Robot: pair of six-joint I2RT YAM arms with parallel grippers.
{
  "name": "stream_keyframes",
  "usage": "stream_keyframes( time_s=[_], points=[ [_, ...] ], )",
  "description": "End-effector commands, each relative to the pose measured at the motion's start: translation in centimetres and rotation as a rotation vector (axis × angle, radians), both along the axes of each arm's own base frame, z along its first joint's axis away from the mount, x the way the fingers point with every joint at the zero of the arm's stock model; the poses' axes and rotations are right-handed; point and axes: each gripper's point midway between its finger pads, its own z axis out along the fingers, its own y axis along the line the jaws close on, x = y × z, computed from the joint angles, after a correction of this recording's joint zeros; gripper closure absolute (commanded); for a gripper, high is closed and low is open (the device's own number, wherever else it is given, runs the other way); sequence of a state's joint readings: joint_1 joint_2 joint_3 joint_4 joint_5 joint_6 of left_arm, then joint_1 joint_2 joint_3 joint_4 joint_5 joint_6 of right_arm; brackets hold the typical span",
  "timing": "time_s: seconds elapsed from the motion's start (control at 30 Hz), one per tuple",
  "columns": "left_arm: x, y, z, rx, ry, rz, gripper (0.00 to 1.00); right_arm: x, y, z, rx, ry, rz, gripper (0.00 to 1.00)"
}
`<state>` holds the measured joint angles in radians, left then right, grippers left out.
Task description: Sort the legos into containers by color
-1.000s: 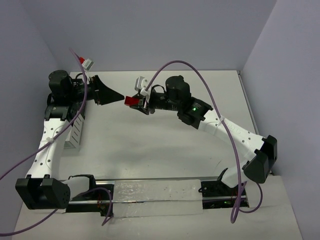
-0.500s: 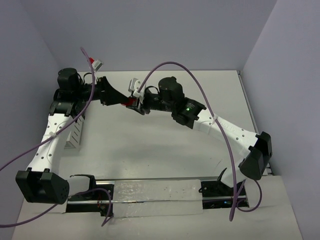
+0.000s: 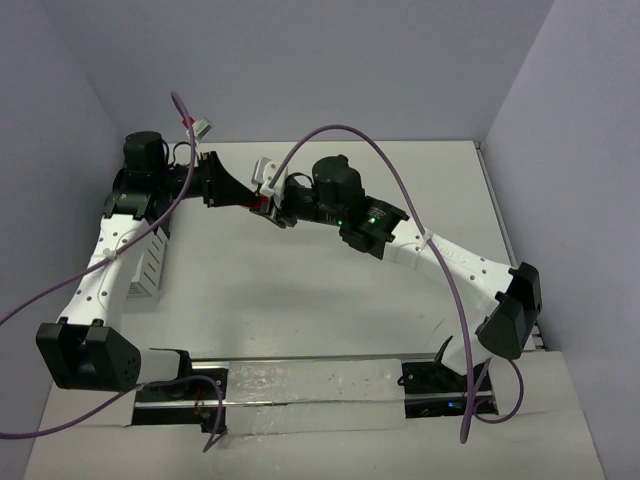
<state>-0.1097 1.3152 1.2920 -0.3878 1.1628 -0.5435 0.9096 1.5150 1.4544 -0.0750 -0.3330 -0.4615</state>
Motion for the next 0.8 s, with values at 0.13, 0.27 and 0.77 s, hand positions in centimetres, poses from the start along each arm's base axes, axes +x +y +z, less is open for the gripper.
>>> stream_keyframes(
  time_s=[0.13, 0.27, 0.77],
  points=[
    [2.9, 4.7, 1.5, 0.122, -0.134, 0.105, 1.00, 1.6, -0.9, 2.3, 0.065, -0.035, -0.122, 0.12],
    [7.7, 12.9, 0.0, 0.359, -0.153, 0.285, 1.00, 2.6, -2.2, 1.1, 0.052, 0.007, -0.183, 0.00],
    [19.2, 35.7, -5.1, 1.037, -0.192, 0.856, 1.00, 7.5, -7.5, -4.1, 0.037, 0.264, -0.330, 0.00]
  ],
)
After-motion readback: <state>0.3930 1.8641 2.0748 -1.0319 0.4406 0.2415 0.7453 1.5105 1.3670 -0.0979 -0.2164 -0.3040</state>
